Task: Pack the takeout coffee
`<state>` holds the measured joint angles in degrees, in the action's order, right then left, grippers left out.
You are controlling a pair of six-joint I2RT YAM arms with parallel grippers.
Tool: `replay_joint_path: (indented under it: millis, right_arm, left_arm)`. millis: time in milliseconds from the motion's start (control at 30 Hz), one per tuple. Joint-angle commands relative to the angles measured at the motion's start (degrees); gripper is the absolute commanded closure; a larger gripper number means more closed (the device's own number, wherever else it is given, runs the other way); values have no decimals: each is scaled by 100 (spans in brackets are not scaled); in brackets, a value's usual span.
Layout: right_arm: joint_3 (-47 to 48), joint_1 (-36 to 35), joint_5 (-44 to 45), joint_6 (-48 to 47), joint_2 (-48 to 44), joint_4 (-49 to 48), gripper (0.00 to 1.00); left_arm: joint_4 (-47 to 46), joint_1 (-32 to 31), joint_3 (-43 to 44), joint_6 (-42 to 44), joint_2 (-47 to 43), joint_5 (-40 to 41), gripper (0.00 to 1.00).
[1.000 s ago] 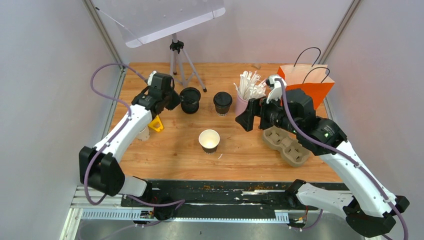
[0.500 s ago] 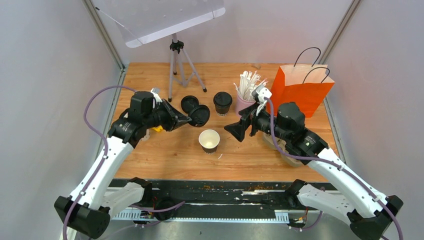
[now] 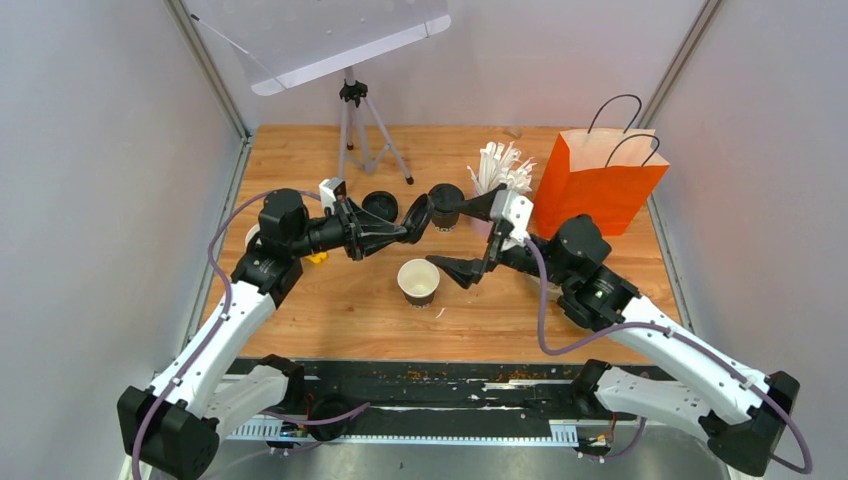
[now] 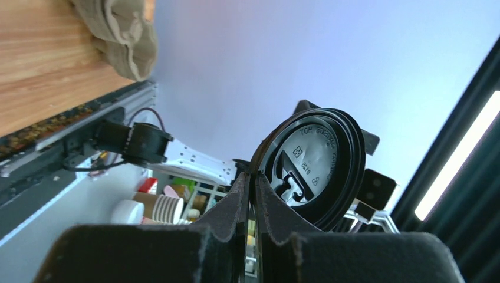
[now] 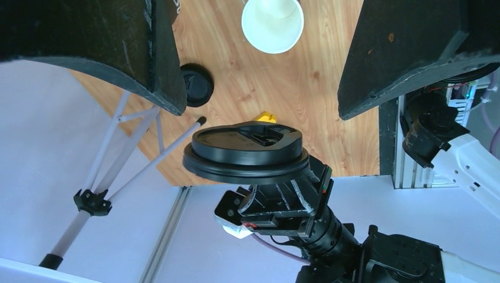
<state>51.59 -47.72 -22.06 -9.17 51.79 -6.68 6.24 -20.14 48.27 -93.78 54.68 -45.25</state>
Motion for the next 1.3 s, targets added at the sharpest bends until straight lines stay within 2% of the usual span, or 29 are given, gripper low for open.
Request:
replay_joint_path:
  millis: [0,100,300,933,1100,1267]
  right_arm:
    - [228,-117,-173,-482,361,-761,0]
    - [292,-132,55,-582,567,-1110,0]
    - [569,-190,84,-894,762,-1181,2]
    - [594,-424,-48,-1019,894,-1111,3]
    - [499,-488,277,-940,892,-1325,7]
    - [469,-500,319,-875,948,-1440,10]
  left_arm:
    - [-1442,-45,-114,-1000,46,-502,88]
    - [-1454,-77,-149,-1069,89,-619,88]
    - [-1383,-78,-159,-1093,69,-757,89]
    - [-1108,-207,33,-1140,-33,-314,88]
    - [-1146,-218,27,-1192,-36,-256,88]
    - [-1154,-222,42,-1237,-49,-251,83]
